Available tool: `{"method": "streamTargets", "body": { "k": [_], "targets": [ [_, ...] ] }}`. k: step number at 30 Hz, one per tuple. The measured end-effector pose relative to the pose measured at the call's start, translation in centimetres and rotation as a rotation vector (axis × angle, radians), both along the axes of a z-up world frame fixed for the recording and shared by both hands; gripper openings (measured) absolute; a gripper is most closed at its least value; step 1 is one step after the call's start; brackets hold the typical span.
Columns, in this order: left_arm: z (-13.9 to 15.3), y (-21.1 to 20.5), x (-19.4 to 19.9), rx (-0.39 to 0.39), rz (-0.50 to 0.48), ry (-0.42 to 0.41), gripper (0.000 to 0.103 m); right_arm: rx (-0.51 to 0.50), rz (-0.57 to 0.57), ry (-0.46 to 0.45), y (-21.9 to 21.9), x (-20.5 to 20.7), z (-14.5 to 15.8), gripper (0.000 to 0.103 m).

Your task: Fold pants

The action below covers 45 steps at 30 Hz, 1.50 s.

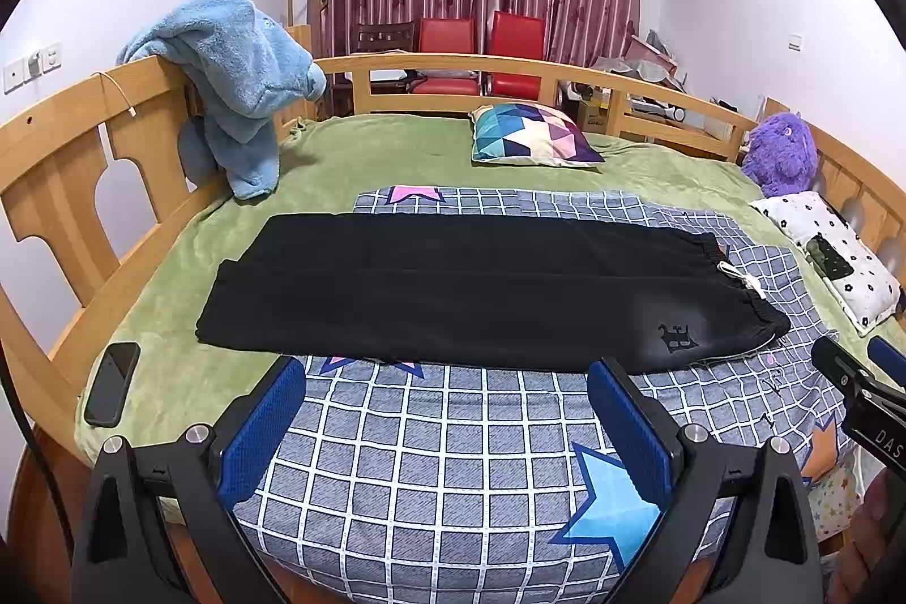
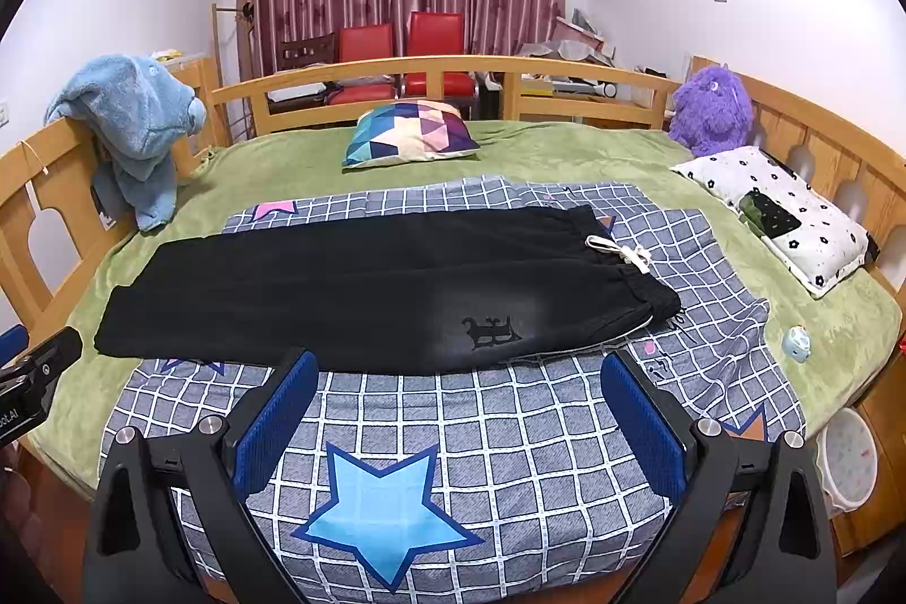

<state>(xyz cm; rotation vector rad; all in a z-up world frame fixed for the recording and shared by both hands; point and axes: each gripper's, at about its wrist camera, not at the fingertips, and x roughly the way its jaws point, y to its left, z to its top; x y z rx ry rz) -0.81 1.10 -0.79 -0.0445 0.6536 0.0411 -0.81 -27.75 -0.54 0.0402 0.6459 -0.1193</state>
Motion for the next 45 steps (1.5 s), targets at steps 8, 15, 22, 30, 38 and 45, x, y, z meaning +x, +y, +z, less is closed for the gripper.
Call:
{"method": "streamTargets", "body": {
  "k": [8, 15, 22, 30, 38, 45],
  "targets": [
    [-0.2, -0.3, 0.2, -0.007, -0.011, -0.001, 0.1, 0.001, 0.003, 0.002, 0.1, 0.2, -0.1, 0.099],
    [-1.3, -0.3, 1.8, -0.032, -0.04, 0.015, 0.1, -0.016, 0.01, 0.005, 0.9, 1.7, -0.8, 0.099],
    [-4.2, 0.8, 4.9, -0.054, -0.039, 0.063, 0.099, -0.04, 0.025, 0.001, 1.7, 4.1, -2.7, 0.099],
    [-9.9, 4.7, 8.6, -0.102, 0.015, 0.162, 0.096, -0.012, 0.06, 0.005, 0.1, 7.7, -6.3, 0.098],
    [-14.2, 9.5, 11.4, -0.212, 0.06, 0.209, 0.094, 0.029, 0.06, 0.141, -3.8, 12.7, -11.9, 0.079],
    [-17.5, 12.7, 13.6, -0.207, 0.123, 0.243, 0.089, 0.104, 0.02, 0.208, -8.4, 14.8, -15.0, 0.077]
  ]
}}
